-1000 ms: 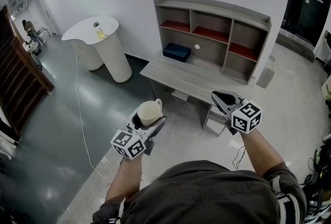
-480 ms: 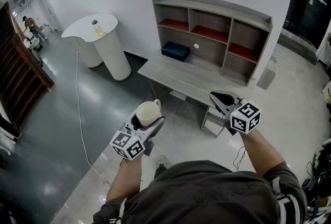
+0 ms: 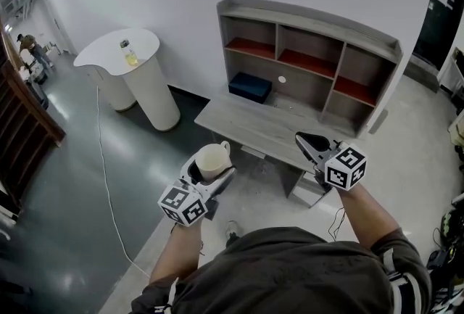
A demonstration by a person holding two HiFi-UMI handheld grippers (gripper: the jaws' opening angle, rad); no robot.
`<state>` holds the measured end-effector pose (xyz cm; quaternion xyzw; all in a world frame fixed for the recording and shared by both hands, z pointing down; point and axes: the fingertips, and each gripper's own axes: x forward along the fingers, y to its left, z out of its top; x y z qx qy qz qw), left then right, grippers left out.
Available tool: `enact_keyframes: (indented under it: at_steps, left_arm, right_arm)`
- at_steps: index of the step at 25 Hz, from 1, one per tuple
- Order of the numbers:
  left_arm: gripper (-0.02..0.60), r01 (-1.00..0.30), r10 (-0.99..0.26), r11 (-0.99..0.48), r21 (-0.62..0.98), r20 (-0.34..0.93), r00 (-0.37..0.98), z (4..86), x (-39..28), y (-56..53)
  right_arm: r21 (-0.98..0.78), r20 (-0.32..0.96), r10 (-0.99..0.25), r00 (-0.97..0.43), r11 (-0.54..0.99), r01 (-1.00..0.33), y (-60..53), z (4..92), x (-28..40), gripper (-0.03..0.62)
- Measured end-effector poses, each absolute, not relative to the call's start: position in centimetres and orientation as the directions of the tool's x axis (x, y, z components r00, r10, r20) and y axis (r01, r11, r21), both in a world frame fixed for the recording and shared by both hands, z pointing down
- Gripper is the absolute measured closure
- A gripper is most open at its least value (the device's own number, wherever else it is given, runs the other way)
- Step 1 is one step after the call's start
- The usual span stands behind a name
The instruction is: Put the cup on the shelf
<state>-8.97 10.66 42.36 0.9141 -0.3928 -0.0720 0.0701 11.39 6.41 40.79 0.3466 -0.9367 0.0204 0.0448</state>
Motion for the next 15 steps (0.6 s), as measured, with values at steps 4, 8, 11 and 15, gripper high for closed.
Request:
enact_keyframes:
  at_steps: [4, 8, 11, 15]
  left_arm:
    - [0.147, -0.680, -0.697, -0.715, 0.162, -0.079, 0.713, 41.2, -13.3, 3.7]
    - [0.147, -0.663, -0.676, -0.735, 0.144, -0.070, 0.734, 40.2, -17.7, -2.6]
    - [0.147, -0.650, -0.662, -0.747, 0.138, -0.064, 0.747, 39.9, -20.3, -6.6]
    - [0.147, -0.633, -0.643, -0.763, 0.134, -0.053, 0.764, 40.0, -22.4, -10.9]
  right_arm:
    - [0.006, 0.084, -0.660, -0.747, 0.750, -0.662, 0.2, 39.7, 6.4, 0.602]
    - [0.002, 0.054, -0.678, -0.733, 0.734, -0.679, -5.9, 38.3, 2.0, 0.602]
    - [0.001, 0.049, -0.687, -0.725, 0.726, -0.688, -9.8, 37.9, -0.6, 0.602]
    - [-0.009, 0.050, -0.705, -0.708, 0.708, -0.706, -13.9, 38.2, -2.4, 0.602]
